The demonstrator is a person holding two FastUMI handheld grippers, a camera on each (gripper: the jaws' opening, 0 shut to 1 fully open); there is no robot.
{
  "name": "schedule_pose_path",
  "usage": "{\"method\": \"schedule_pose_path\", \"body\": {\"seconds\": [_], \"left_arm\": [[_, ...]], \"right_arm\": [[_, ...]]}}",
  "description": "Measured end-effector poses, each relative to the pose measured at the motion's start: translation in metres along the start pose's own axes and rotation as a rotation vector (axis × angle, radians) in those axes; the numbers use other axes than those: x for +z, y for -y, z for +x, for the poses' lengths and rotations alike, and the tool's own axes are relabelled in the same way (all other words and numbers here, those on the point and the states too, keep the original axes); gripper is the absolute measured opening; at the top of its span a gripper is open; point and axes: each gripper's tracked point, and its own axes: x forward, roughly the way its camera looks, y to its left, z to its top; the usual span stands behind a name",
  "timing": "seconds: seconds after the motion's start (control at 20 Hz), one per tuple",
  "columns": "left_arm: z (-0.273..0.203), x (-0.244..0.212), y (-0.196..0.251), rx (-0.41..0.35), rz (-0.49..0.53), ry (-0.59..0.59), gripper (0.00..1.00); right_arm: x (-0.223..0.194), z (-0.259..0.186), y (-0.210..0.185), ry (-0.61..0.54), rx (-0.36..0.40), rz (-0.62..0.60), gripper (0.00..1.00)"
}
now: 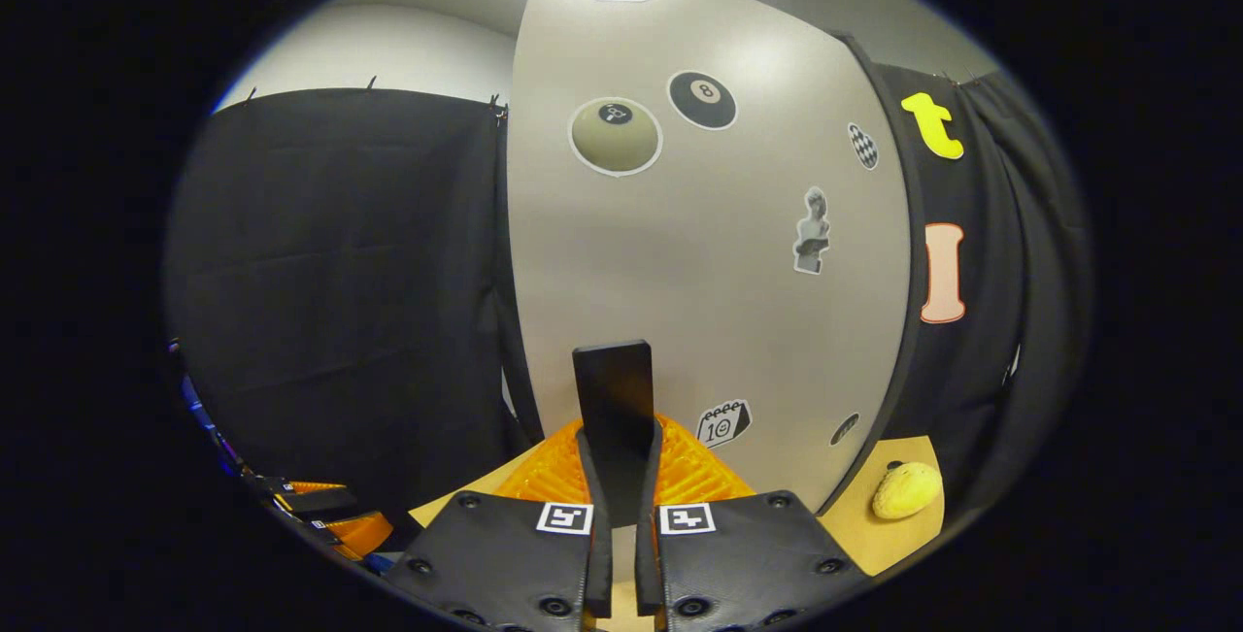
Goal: Open the cabinet door with the right hand, grasp the bottle in the cabinet with the left hand and place it on the coaster, then close the cabinet door with the right hand.
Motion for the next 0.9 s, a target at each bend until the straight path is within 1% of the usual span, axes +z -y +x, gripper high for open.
{"method": "schedule_pose_path", "body": {"seconds": [0.2,0.35,0.4,0.45,0.5,0.55,0.6,0.75,0.9], "left_arm": [[-0.004,0.004,0.022,-0.015,0.01,0.003,0.82],[-0.001,0.0,0.044,-0.051,0.033,-0.004,0.82],[0.001,-0.002,0.053,-0.065,0.047,-0.013,0.82],[0.002,0.0,0.061,-0.074,0.056,-0.003,0.82],[0.004,0.004,0.067,-0.083,0.061,0.01,0.82],[0.008,0.005,0.075,-0.093,0.06,0.014,0.82],[0.011,0.004,0.084,-0.109,0.053,0.014,0.82],[0.024,0.004,0.109,-0.163,0.025,0.006,0.82],[0.03,0.003,0.124,-0.191,0.031,-0.005,0.82]], "right_arm": [[-0.003,-0.028,0.014,0.019,0.004,0.011,0.11],[-0.005,-0.046,0.027,0.033,-0.005,0.028,0.11],[-0.006,-0.051,0.031,0.031,-0.013,0.028,0.11],[-0.005,-0.057,0.036,0.033,-0.022,0.023,0.07],[-0.006,-0.063,0.042,0.036,-0.032,0.026,0.11],[-0.006,-0.069,0.047,0.041,-0.04,0.04,0.07],[-0.008,-0.076,0.055,0.046,-0.046,0.055,0.1],[-0.009,-0.097,0.076,0.048,-0.073,0.068,0.11],[-0.01,-0.108,0.092,0.057,-0.131,0.072,0.1]]}}
